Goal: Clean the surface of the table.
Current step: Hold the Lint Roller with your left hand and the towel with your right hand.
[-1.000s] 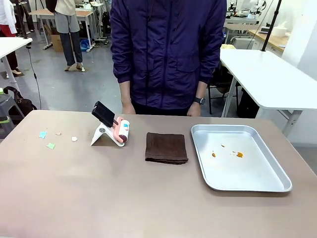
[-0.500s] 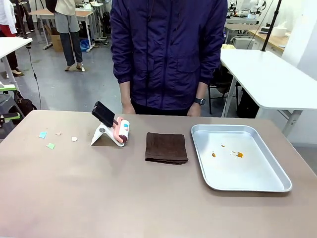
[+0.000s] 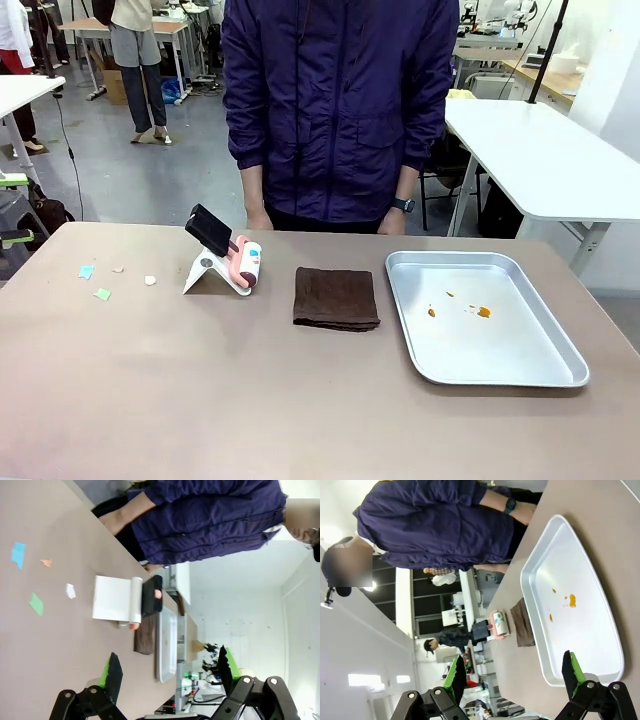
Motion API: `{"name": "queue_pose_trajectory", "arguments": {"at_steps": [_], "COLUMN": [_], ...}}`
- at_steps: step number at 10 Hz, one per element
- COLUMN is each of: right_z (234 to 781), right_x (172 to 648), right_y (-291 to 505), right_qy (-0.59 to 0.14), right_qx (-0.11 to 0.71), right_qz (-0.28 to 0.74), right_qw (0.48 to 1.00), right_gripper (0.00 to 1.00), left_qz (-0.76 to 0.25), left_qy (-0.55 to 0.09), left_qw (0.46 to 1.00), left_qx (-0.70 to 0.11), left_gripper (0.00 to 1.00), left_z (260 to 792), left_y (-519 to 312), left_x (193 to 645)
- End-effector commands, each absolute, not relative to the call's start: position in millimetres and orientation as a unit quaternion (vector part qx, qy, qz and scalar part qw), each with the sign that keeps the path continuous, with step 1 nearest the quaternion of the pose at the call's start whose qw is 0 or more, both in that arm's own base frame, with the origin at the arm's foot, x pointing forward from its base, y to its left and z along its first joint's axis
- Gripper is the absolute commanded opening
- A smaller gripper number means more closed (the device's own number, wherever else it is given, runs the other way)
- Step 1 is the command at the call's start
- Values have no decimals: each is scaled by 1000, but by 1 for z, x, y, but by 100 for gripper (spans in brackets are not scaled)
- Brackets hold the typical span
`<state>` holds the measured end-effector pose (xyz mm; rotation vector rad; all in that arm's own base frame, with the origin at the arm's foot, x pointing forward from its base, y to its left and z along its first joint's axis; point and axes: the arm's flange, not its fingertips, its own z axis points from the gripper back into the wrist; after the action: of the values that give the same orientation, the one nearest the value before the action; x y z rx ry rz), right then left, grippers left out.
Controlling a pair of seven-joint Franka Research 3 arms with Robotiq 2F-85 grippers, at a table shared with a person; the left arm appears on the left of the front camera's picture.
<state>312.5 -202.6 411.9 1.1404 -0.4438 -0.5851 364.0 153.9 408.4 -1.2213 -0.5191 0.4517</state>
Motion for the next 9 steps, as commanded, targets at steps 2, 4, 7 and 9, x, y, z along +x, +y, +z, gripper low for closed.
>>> {"name": "queue_pose_trajectory", "arguments": {"at_steps": [2,4,7,9], "right_z": [452,473,486,481], "right_x": [323,348,379,392], "right_y": [-118,-50,71,145], "right_qy": [-265,-255,-242,-204], "right_qx": [449,404,326,306], "right_qz": [-163,-91,-25,-51], "right_qw": [838,874,914,928], "right_gripper": [100,100,100,100], "left_qz": [163,116,56,33], "left_qy": [-222,-225,-209,-194], "left_qw": [844,871,895,903], "left_qx": [-459,-422,-390,-382], "left_gripper": [100,100,100,100], "left_z": [466,496,503,490], "left_y": [130,101,43,5], "left_x": [396,423,457,474]}}
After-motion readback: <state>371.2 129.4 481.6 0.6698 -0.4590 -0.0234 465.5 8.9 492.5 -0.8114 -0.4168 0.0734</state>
